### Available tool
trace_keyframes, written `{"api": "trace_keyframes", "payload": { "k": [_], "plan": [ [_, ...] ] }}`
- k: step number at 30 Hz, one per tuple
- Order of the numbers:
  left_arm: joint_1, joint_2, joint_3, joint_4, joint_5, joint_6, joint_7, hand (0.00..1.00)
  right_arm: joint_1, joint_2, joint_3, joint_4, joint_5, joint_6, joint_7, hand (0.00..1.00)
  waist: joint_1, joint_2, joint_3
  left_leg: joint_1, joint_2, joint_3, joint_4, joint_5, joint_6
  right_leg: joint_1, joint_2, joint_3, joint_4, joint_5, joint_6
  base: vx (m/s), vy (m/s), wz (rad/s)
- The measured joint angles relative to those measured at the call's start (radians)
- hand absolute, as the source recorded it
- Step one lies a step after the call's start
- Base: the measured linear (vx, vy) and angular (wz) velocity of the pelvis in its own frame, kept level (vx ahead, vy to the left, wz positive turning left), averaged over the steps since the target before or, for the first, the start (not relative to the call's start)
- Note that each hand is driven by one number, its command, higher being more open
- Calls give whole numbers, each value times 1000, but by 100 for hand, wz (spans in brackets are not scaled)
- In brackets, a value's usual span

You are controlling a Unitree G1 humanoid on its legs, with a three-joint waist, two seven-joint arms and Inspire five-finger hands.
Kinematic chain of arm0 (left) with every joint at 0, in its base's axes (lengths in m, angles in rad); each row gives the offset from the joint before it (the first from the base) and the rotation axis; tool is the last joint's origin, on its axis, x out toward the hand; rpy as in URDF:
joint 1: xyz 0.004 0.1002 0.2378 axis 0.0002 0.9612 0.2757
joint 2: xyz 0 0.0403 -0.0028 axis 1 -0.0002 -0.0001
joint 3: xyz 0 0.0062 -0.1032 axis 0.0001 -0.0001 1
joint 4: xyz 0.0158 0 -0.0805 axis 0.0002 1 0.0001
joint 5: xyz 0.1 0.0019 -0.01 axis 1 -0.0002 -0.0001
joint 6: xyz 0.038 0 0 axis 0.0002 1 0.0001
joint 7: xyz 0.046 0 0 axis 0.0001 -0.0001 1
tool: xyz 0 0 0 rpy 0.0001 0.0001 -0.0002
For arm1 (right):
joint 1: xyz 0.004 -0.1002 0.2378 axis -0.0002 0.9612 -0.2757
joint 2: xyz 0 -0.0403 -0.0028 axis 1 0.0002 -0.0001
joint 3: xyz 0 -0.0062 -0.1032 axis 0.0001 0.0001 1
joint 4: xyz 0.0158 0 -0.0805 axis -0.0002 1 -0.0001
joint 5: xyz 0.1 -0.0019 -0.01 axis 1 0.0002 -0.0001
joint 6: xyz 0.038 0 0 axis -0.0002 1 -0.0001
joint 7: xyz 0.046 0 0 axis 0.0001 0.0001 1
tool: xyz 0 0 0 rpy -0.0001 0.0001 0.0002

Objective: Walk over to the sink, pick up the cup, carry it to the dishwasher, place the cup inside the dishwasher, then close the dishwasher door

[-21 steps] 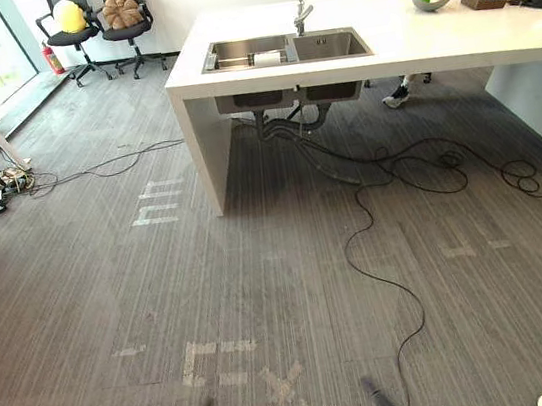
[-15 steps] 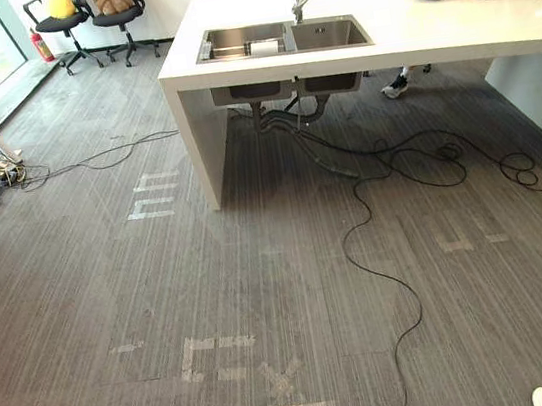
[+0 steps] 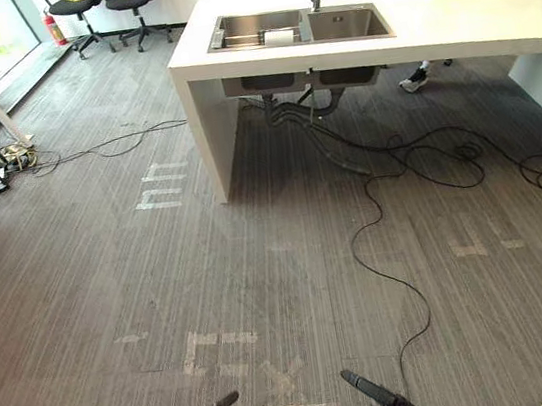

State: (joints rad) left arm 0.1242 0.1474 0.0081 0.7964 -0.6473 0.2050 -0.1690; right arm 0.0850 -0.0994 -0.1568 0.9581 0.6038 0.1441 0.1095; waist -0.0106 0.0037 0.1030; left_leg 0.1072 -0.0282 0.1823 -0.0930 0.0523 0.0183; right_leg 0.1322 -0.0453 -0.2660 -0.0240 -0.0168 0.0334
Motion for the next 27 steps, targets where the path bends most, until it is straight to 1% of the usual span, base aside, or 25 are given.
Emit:
{"api": "trace_keyframes", "payload": {
  "k": [2,4,8,10,13,15,16,19,20,22,23,24,26,27],
  "plan": [
    [-35,-22,-17,-10,-3,-4,8,100,-18,14,10,-28,0,-6,-3,100,0,0,0,7,-1,-7,0,2,-3,10,-1,-10,0,0,0,-76,-9,14],
    [-48,-44,-18,-16,-1,-4,31,100,-29,29,10,-48,0,-15,-4,100,-2,0,0,15,-1,-8,0,2,-3,18,-1,-11,0,-1,1,-69,-3,5],
    [-34,-60,-19,-16,42,-7,99,100,-23,32,13,-60,0,-18,-40,100,-3,-3,2,19,-5,-20,-1,3,-2,26,-4,-23,0,-2,1,-35,6,7],
    [-20,-54,-18,-15,64,-5,110,100,-15,32,15,-51,0,-18,-42,100,-2,-7,5,22,-8,-27,-1,4,0,33,-7,-30,0,-3,2,-11,12,11],
    [-13,-48,-14,9,110,18,114,100,-15,34,17,-6,0,-9,-36,100,2,-12,16,49,-13,-29,-1,6,3,62,-13,-34,1,-5,7,-29,19,6],
    [-27,-41,3,52,121,62,127,100,-18,31,16,19,2,6,-26,100,7,-12,17,59,-15,-22,-1,6,3,69,-16,-30,7,-5,8,-53,28,-3],
    [-29,-41,5,59,123,61,127,100,-18,31,15,21,2,7,-25,100,8,-12,18,61,-15,-20,-1,6,3,70,-16,-28,8,-5,8,-64,32,-14],
    [-37,-43,11,97,136,35,124,100,-24,25,4,62,-2,2,-21,100,11,-14,24,85,-13,12,-1,-4,4,72,-17,1,29,-13,15,-88,48,-29],
    [-37,-43,13,115,136,22,123,100,-29,24,2,75,-13,-8,-18,100,9,-16,26,90,-12,25,-1,-10,14,61,-20,11,53,-29,15,-75,64,-24],
    [-36,-41,16,126,137,11,119,100,-28,27,-31,75,-38,-19,4,100,10,-16,24,84,-13,50,-1,-22,30,19,-41,0,125,-64,16,-62,82,-18],
    [-36,-38,22,128,138,10,114,100,-29,24,-42,73,-39,-22,18,100,11,-22,23,78,-17,66,-1,-26,37,-10,-63,-18,171,-88,29,-15,51,-2],
    [-36,-38,28,129,142,7,106,100,-29,22,-50,73,-38,-25,26,100,12,-24,23,75,-20,70,-1,-28,41,-20,-71,-25,188,-99,38,8,91,10],
    [-37,-37,37,126,173,-5,89,100,-29,17,-72,75,-37,-34,34,100,15,-29,29,74,-33,86,0,-39,57,-47,-120,-73,255,-132,85,65,114,15],
    [-38,-34,38,124,176,-5,90,100,-32,15,-72,76,-37,-35,34,100,18,-32,33,79,-38,98,0,-42,61,-52,-140,-90,281,-134,91,106,116,-4]
  ]
}}
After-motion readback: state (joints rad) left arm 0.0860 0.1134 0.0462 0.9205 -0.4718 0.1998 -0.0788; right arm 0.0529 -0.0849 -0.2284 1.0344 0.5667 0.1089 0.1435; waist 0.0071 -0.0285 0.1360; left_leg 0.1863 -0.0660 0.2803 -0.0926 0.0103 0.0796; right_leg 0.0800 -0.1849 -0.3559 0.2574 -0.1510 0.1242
